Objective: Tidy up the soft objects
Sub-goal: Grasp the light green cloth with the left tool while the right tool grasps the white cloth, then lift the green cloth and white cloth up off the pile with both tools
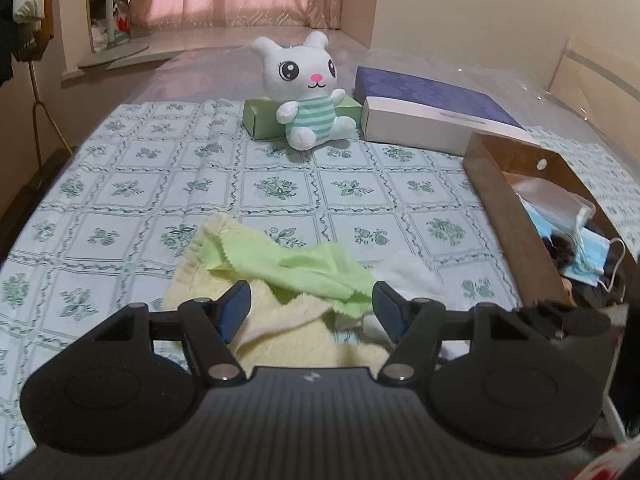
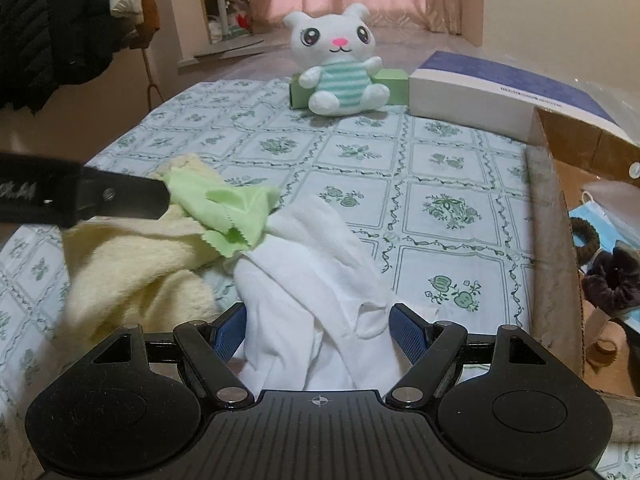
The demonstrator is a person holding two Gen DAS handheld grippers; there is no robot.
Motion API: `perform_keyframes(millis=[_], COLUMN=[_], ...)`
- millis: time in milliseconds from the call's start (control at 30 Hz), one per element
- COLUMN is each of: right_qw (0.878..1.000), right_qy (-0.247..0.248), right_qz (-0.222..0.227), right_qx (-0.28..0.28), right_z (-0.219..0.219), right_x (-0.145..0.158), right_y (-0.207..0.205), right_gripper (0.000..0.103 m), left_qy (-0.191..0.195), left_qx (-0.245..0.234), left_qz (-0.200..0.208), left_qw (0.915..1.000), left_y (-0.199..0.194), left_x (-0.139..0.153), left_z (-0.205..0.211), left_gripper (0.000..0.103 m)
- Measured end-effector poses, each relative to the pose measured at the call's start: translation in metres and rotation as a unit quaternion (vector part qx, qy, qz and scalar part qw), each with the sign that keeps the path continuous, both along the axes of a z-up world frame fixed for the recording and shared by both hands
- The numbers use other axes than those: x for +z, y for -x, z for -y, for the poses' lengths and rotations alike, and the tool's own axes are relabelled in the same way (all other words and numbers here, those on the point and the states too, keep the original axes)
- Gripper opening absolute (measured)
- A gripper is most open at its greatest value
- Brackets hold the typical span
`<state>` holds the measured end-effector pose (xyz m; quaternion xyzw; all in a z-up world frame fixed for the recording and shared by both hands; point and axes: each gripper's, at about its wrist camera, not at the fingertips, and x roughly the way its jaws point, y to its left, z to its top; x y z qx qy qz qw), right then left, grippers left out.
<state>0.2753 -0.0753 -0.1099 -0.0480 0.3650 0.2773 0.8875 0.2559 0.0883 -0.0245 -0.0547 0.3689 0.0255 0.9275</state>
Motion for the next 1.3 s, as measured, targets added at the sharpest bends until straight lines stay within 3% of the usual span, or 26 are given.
perform_keyframes(millis=[100, 200, 533, 633, 700, 800, 967, 1300], right_qw=[1.0, 1.0, 0.998, 0.998, 0.998, 0.998, 0.996, 0.99], right_qy=[-0.001, -0.007, -0.035, -0.037, -0.038, -0.041, -0.065, -0.108], right_qz=[-0.001, 0.001, -0.014, -0.013, -0.012, -0.012, -0.003, 0.014], right_qx=[-0.009, -0.017, -0.041, -0.042, -0.043, -0.05, -0.068, -0.087], right_z=[0.002, 0.007, 0.021, 0.022, 0.023, 0.028, 0.042, 0.083], right_x=[-0.004, -0.006, -0.007, -0.007, -0.007, -0.004, 0.007, 0.05], right_y=[-0.007, -0.011, -0.023, -0.022, -0.022, -0.021, -0.015, 0.027], right_gripper=[0.077, 0.057, 0.054, 0.05, 0.04, 0.028, 0.02, 0.02], left_qy=[0.019, 0.041, 0.088, 0.096, 0.096, 0.092, 0.063, 0.034], left_qx=[0.002, 0.005, 0.04, 0.044, 0.044, 0.035, 0.011, -0.063], left_qz=[-0.006, -0.017, -0.066, -0.069, -0.07, -0.063, -0.035, 0.012], left_qw=[0.9998, 0.999, 0.9931, 0.992, 0.9919, 0.9931, 0.9974, 0.9974], left_y=[-0.013, -0.027, -0.063, -0.067, -0.067, -0.062, -0.046, 0.028], left_x=[-0.006, -0.014, -0.045, -0.051, -0.053, -0.05, -0.032, 0.014], left_z=[-0.001, -0.003, -0.01, -0.011, -0.01, -0.009, 0.002, 0.041], left_gripper=[0.065, 0.065, 0.063, 0.045, 0.024, 0.01, 0.004, 0.004])
